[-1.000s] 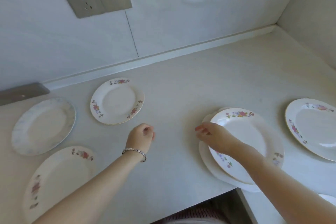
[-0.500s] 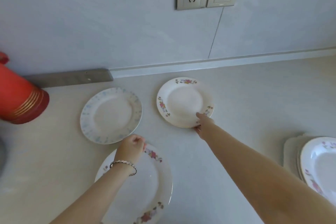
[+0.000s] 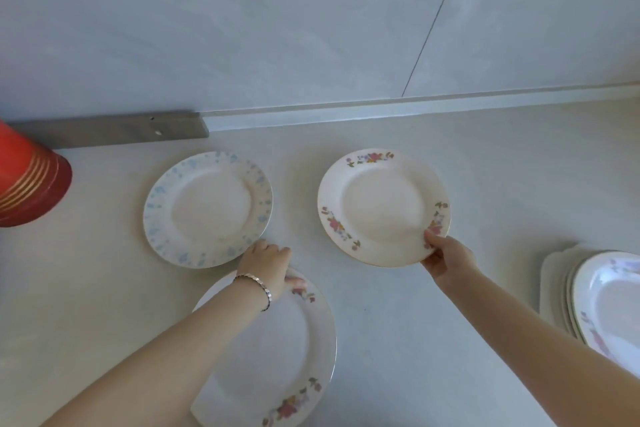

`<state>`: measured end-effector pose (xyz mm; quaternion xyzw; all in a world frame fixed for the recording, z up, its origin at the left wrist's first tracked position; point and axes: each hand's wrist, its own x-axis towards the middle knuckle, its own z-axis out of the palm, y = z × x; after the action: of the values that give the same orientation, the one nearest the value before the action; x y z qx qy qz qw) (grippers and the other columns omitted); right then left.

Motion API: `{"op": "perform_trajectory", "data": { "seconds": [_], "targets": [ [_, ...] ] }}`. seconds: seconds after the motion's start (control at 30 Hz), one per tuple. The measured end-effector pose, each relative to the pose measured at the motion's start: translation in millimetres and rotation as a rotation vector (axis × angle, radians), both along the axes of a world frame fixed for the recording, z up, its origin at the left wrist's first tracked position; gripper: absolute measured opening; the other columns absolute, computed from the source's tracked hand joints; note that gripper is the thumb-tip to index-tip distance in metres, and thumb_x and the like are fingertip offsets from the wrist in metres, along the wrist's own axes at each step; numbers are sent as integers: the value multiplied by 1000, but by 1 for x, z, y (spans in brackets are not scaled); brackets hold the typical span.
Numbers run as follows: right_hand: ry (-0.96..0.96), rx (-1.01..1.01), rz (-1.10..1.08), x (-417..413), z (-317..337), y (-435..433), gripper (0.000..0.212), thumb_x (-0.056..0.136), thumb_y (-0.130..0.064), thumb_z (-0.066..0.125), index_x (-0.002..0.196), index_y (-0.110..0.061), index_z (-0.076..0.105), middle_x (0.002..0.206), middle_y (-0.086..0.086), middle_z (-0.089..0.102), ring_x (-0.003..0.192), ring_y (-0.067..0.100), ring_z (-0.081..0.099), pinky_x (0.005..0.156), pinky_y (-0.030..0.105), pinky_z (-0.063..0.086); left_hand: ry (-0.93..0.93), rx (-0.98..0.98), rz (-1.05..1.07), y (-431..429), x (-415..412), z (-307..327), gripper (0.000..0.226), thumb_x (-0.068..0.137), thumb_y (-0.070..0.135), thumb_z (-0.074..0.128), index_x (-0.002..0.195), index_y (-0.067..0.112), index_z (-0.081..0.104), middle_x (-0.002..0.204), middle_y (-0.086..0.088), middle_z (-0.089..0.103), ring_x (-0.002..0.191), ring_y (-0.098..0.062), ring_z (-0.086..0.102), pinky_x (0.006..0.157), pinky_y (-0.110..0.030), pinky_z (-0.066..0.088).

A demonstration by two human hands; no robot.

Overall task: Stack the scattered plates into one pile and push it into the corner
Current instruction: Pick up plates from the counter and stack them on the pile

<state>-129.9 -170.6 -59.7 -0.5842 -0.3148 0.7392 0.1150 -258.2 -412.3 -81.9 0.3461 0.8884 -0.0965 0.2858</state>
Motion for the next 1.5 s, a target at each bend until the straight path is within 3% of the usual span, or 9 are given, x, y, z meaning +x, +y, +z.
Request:
{"op": "perform_trajectory", "data": {
  "seconds": [0.17,0.33,0.63,0.8,0.9,0.97,1.17,1.33,1.5],
  "targets": [
    [76,-11,0,42,5,13,12,86,6,52,83,-4,58,51,-1,70,58,16,69,45,21,55,-193,-31,68,4,-9,16,58,68,74,52,76,17,50,71,4,48,80,-23,49,65,-28,35],
    [149,-31,-25,73,3,25,11,86,7,52,85,-3,58,54,0,71,48,9,68,45,20,54,-250,136,85,2,-2,41,91,11,102,12,56,24,28,56,8,35,54,-15,35,48,-26,23],
    [296,52,-83,148,38,84,9,79,-1,58,85,-8,59,60,-5,72,53,5,68,50,17,55,-107,690,739,45,38,78,61,67,66,55,63,5,53,64,-10,52,61,-22,41,53,-30,27],
    [268,149,-139,225,55,147,13,89,-10,50,97,-10,61,84,-1,67,63,7,69,54,20,56,-160,835,1116,113,86,80,46,92,45,45,82,4,64,95,-22,62,78,-25,47,63,-31,31],
    [172,206,-127,278,65,177,50,62,-24,76,104,-3,60,70,-1,72,62,12,69,54,23,56,-128,943,1227,159,120,87,49,97,35,38,108,-5,64,111,-26,61,82,-25,44,68,-26,29],
    [95,263,-145,312,64,197,57,55,-24,81,100,4,59,63,-1,71,57,14,68,54,26,57,-101,998,1316,186,137,87,50,97,35,37,111,-5,63,99,-19,56,83,-24,44,63,-25,30],
    [-120,303,-154,367,38,239,3,86,-5,58,87,-2,60,41,-6,63,54,21,60,37,17,49,2,1124,1437,254,171,93,54,97,39,34,110,-4,64,96,-18,59,83,-24,46,72,-25,31],
    [-154,295,-105,368,25,239,13,87,-4,56,74,-4,59,59,10,61,62,25,50,51,27,48,10,1129,1485,276,186,101,55,96,40,34,110,-3,64,105,-21,64,89,-31,54,79,-34,42],
    [-307,631,48,362,19,221,32,80,-27,59,64,-5,43,60,5,33,56,20,30,50,29,20,-27,1105,1482,281,188,109,54,98,38,32,113,-6,60,67,-7,49,74,-28,43,61,-25,29]
  ]
}}
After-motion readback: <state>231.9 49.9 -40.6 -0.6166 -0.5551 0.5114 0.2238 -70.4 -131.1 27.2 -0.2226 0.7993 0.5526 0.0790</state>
